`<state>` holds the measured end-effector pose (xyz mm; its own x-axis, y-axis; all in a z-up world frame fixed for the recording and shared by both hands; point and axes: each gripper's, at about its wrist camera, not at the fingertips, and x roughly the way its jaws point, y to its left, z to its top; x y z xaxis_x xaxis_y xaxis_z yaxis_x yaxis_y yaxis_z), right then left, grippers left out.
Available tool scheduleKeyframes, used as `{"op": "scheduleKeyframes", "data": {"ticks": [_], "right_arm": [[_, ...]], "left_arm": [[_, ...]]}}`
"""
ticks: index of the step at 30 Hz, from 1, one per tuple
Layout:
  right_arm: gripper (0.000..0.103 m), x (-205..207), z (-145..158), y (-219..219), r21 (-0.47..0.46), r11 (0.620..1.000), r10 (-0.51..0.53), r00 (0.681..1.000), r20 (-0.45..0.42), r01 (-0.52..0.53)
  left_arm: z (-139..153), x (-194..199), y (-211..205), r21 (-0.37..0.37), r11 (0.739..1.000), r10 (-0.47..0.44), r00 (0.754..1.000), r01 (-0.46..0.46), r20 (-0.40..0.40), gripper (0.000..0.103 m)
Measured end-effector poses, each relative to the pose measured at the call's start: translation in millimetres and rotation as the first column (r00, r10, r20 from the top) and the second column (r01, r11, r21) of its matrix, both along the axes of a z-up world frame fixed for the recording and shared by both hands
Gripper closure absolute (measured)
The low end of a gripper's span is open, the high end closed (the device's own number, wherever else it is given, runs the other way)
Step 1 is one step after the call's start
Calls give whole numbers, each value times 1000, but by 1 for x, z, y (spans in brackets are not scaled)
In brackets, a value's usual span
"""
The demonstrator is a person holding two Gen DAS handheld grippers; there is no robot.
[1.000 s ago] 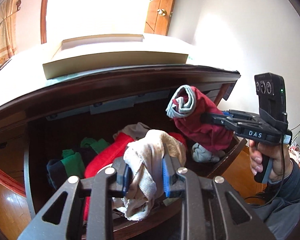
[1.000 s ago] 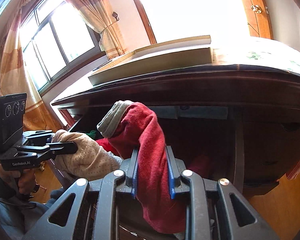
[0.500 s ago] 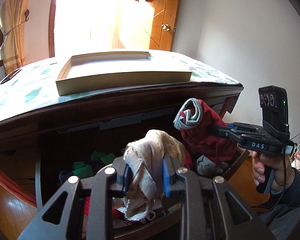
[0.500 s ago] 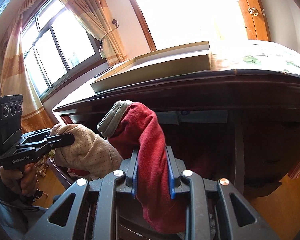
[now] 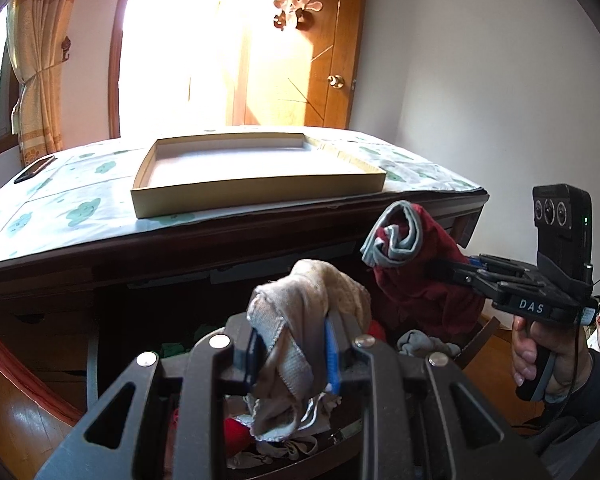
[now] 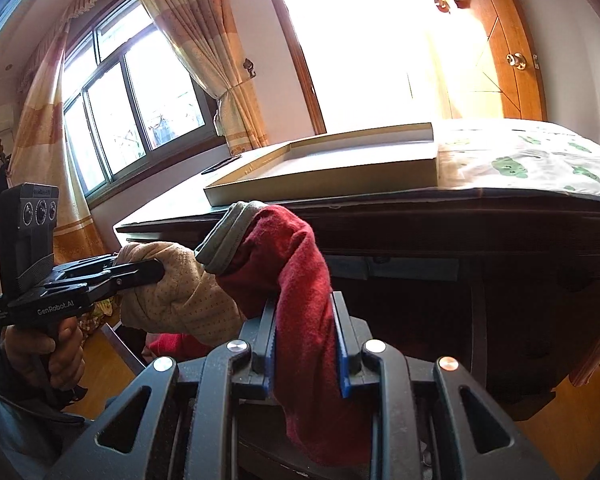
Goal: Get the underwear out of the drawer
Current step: 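Lift both socks out of the drawer with both tools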
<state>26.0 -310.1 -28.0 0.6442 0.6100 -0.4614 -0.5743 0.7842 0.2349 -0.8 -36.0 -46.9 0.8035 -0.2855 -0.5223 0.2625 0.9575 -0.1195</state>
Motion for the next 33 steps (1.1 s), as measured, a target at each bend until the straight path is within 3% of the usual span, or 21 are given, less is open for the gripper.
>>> {"op": "scheduleKeyframes", "data": {"ticks": [12, 33], "right_arm": [[78, -13, 12, 2, 37, 999, 15, 996, 84, -18], [78, -30, 30, 3, 59, 997, 33, 982, 184, -44]], "left_arm": [[20, -17, 7, -8, 999, 48, 989, -48, 140, 80], [39, -32, 11, -1, 996, 85, 952, -88, 295, 79]]}}
